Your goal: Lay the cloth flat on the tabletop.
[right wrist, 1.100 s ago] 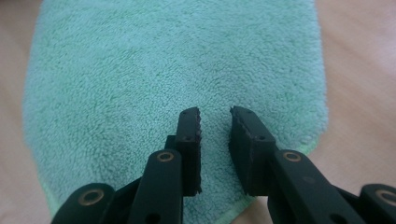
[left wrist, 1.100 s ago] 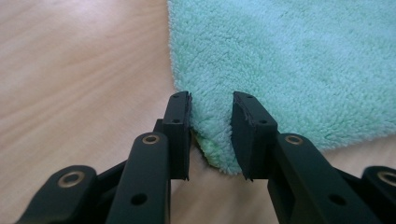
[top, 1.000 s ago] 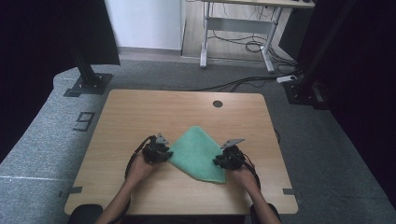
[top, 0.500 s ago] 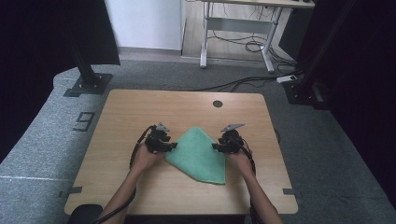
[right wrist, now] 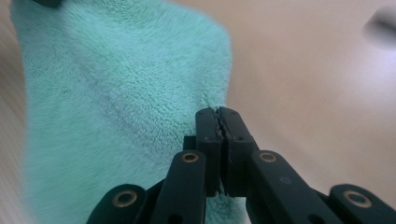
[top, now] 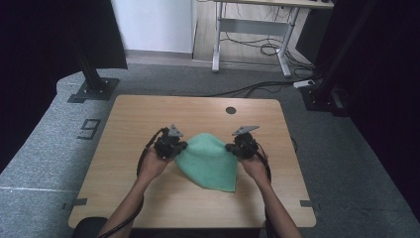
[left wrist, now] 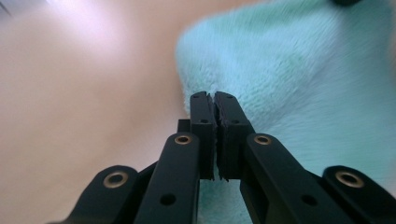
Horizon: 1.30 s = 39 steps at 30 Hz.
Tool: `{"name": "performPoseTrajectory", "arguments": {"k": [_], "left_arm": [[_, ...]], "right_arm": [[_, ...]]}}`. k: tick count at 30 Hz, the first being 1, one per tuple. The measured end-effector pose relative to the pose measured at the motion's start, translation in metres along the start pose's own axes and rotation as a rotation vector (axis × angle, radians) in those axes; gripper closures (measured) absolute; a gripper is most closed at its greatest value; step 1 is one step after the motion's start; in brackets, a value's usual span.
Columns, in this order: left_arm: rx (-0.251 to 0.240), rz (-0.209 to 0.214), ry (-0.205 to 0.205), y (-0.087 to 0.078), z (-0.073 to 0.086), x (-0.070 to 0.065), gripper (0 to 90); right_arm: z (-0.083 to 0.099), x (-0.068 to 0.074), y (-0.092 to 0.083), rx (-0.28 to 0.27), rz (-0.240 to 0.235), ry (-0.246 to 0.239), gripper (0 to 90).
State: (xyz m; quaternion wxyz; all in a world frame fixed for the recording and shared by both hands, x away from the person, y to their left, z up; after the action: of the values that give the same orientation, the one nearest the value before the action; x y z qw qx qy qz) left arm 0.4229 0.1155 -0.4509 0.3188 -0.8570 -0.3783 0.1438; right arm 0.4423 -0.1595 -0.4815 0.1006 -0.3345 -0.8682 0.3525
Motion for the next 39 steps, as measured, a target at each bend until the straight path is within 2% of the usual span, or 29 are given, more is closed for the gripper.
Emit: {"name": "performPoseTrajectory", "arguments": {"k": [2,3,4,5,6,7,9,11,12,13,17,19,22,23,27,30,33,35,39], "left_arm": [[-0.079,-0.03,0.028,-0.02,-0.016,-0.006,82.9],[-0.075,-0.033,0.04,-0.024,-0.023,-0.007,73.5],[-0.03,-0.023,0.052,-0.02,-0.024,-0.008,58.8],[0.013,-0.058,0.073,-0.015,-0.021,-0.008,47.7],[0.039,-0.119,0.096,-0.009,-0.015,-0.007,40.9],[0.061,-0.149,0.096,-0.004,-0.008,-0.003,35.8],[0.071,-0.119,0.036,0.006,0.007,0.006,30.6],[0.087,-0.123,-0.012,0.014,0.018,0.015,29.6],[0.103,-0.12,-0.028,0.018,0.023,0.019,29.6],[0.122,-0.124,-0.056,0.025,0.03,0.026,29.2],[0.144,-0.111,-0.078,0.034,0.04,0.032,29.8],[0.159,-0.113,-0.092,0.042,0.047,0.034,29.1],[0.179,-0.118,-0.107,0.052,0.06,0.036,26.6],[0.181,-0.118,-0.114,0.055,0.063,0.037,24.0],[0.188,-0.132,-0.123,0.063,0.074,0.037,20.0],[0.175,-0.138,-0.136,0.064,0.078,0.037,17.2],[0.162,-0.127,-0.153,0.063,0.081,0.039,16.3],[0.159,-0.125,-0.157,0.063,0.082,0.04,15.7],[0.145,-0.115,-0.168,0.063,0.084,0.042,15.0]], "right_arm": [[-0.021,0.002,-0.021,-0.07,0.047,-0.033,86.0],[-0.028,0.003,-0.027,-0.092,0.064,-0.045,83.6],[-0.037,0.005,-0.032,-0.112,0.085,-0.071,75.4],[-0.041,0.006,-0.031,-0.107,0.1,-0.09,61.6],[-0.041,0.007,-0.028,-0.086,0.108,-0.102,52.1],[-0.039,0.007,-0.024,-0.067,0.104,-0.098,50.8],[-0.029,0.004,-0.017,-0.053,0.103,-0.075,46.2],[-0.009,-0.005,-0.006,-0.023,0.093,-0.015,46.2],[-0.009,-0.005,-0.006,-0.023,0.093,-0.015,46.2],[0.001,-0.011,0.0,-0.006,0.089,0.01,47.1],[0.012,-0.014,0.008,0.011,0.064,0.035,53.5],[0.023,-0.012,0.018,0.019,0.011,0.054,58.1],[0.031,-0.01,0.025,0.024,-0.002,0.061,57.7],[0.037,-0.008,0.031,0.035,-0.003,0.058,52.1],[0.044,-0.006,0.038,0.042,-0.003,0.052,45.1],[0.048,-0.005,0.041,0.041,0.033,0.05,37.9],[0.055,-0.01,0.041,0.032,0.07,0.079,30.4],[0.058,-0.013,0.042,0.039,0.085,0.087,28.2],[0.063,-0.014,0.044,0.067,0.084,0.091,26.5]]}}
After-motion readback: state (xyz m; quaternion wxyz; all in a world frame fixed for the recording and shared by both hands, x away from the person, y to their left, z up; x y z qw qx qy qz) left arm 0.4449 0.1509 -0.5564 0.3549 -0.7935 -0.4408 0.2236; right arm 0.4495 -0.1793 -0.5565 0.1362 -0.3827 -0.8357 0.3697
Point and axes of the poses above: each handheld gripper's, and its own axes: y roughly forward along the jaws, z roughly out of its underside, x roughly to its left, the point moved 2 cm from there along y, roughly forward along the jaws, and after that the axes turned 6 degrees about -y, right-handed, at the moved point
